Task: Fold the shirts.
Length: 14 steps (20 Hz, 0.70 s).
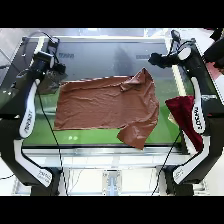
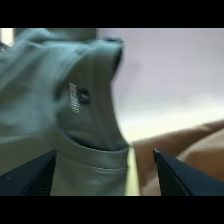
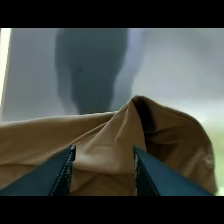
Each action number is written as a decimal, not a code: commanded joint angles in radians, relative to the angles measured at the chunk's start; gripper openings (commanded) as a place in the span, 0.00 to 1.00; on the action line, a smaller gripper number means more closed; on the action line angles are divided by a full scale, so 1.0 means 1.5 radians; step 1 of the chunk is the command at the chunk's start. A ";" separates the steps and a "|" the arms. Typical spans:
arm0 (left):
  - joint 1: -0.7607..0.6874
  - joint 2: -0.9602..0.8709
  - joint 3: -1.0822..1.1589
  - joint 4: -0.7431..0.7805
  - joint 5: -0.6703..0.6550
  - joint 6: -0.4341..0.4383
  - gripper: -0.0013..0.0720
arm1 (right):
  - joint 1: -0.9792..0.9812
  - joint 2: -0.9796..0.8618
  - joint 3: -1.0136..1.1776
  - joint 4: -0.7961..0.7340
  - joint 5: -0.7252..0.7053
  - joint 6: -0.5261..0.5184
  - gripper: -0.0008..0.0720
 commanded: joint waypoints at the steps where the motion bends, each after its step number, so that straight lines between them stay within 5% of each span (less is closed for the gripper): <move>1: 0.032 0.109 -0.001 0.057 -0.051 -0.011 0.97 | -0.033 0.035 0.082 -0.078 0.202 -0.026 0.58; 6: 0.215 0.371 -0.205 0.021 -0.154 -0.012 0.97 | -0.151 0.235 -0.080 -0.110 0.385 -0.135 0.58; 9: 0.339 0.594 -0.522 -0.064 -0.087 -0.045 0.97 | -0.219 0.360 -0.303 -0.026 0.326 -0.167 0.58; 11: 0.405 0.724 -0.721 -0.107 -0.053 -0.147 0.97 | -0.241 0.440 -0.476 0.050 0.234 -0.178 0.58; 14: 0.493 0.819 -0.903 -0.344 -0.132 -0.161 0.97 | -0.234 0.502 -0.622 0.114 0.149 -0.178 0.58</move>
